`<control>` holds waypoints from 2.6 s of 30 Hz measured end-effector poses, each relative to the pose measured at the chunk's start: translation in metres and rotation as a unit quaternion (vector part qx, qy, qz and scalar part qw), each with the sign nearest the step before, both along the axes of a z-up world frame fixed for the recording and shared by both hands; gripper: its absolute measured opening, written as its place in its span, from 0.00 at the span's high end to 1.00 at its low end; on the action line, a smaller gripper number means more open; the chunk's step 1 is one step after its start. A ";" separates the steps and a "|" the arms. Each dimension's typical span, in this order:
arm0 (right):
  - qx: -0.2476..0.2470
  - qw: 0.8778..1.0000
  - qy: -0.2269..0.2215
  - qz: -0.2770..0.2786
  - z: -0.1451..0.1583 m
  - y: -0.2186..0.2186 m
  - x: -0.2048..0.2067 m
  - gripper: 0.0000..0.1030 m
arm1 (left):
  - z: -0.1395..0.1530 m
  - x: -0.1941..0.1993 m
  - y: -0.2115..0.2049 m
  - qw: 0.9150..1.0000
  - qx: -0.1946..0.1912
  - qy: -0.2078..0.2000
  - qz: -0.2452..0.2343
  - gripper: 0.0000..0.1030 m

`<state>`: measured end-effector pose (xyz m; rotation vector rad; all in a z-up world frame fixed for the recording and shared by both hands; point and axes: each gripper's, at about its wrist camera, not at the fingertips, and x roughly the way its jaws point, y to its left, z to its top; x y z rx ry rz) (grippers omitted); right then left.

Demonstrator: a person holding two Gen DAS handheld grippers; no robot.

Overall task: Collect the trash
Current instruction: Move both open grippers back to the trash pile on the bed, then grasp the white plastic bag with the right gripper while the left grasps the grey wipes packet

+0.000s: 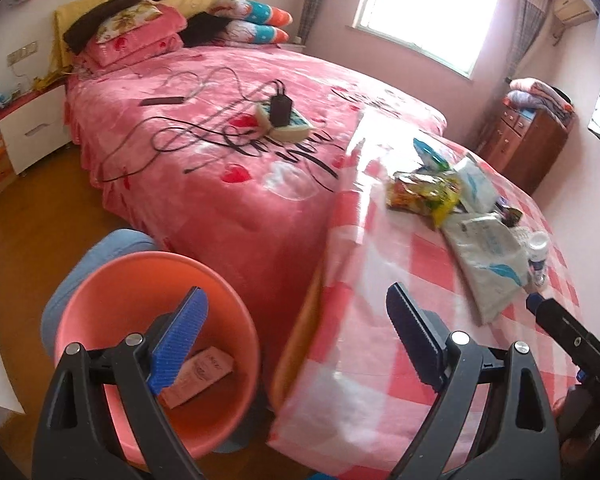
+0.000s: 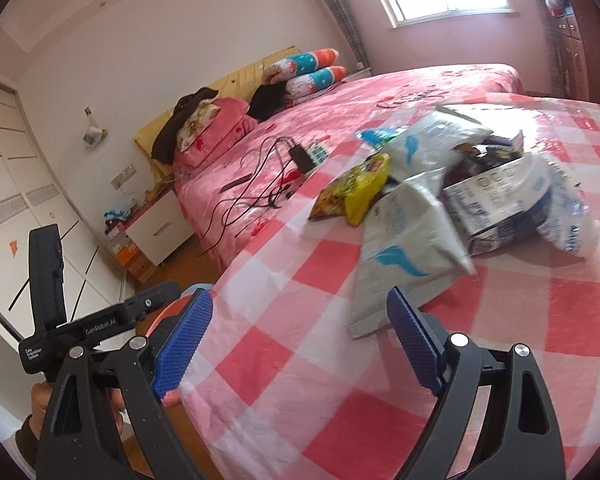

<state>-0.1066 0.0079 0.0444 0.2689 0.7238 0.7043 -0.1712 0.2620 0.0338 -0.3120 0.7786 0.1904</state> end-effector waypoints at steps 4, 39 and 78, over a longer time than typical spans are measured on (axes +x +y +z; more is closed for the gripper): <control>0.003 1.000 -0.006 -0.019 0.003 -0.017 0.004 0.14 | 0.002 0.009 -0.016 1.000 -0.013 0.008 -0.014 0.11; -0.097 0.989 0.018 -0.110 -0.016 -0.132 0.086 0.15 | -0.011 0.112 -0.117 0.970 -0.218 0.073 -0.085 0.11; -0.100 0.993 0.062 0.012 -0.038 -0.096 0.102 0.15 | -0.019 0.147 -0.157 0.985 -0.093 0.095 -0.105 0.24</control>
